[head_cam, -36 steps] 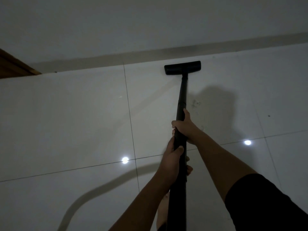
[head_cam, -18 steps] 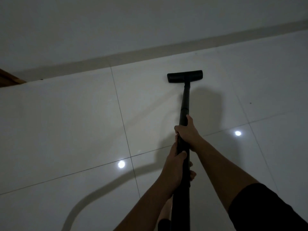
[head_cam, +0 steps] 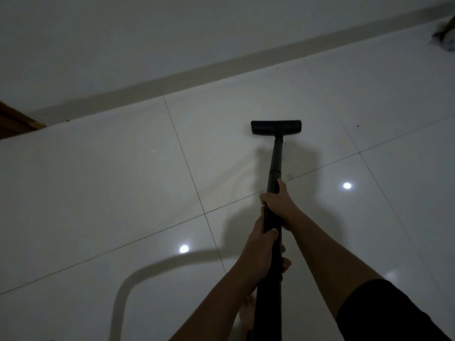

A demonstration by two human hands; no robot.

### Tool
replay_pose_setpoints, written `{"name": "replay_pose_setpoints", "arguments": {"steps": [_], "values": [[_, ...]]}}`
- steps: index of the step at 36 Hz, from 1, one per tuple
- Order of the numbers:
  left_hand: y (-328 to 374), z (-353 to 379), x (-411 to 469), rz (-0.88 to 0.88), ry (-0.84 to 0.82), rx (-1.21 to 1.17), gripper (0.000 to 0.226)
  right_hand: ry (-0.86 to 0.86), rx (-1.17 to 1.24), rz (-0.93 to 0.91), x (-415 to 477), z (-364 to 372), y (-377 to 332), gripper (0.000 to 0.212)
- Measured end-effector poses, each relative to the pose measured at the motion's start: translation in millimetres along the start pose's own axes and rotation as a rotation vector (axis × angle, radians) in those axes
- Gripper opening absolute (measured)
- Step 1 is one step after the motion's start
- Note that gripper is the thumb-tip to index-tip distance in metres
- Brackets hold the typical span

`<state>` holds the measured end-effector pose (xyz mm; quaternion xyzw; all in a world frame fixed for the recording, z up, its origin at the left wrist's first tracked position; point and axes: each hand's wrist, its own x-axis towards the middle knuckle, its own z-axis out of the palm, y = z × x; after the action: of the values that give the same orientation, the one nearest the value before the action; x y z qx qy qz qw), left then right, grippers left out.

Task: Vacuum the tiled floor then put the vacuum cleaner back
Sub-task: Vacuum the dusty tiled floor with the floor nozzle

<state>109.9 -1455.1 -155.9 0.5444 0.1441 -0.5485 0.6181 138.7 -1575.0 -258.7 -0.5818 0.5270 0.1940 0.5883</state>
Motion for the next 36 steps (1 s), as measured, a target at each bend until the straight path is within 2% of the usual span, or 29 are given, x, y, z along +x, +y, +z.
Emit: {"name": "replay_pose_setpoints", "arguments": {"steps": [17,29,36], "values": [[-30.9,35.3,-9.7,-0.028,-0.058,0.015,0.048,0.039,-0.009,0.024,-16.2,-42.2,35.5,0.089],[-60.0,14.4,-52.1,-0.018,-0.068,0.070,0.042,0.031,0.010,0.029,-59.7,-18.2,66.1,0.087],[-78.4,-7.0,-77.4,-0.017,-0.009,0.039,0.044,0.008,0.037,0.007,-78.6,12.9,85.8,0.089]]}}
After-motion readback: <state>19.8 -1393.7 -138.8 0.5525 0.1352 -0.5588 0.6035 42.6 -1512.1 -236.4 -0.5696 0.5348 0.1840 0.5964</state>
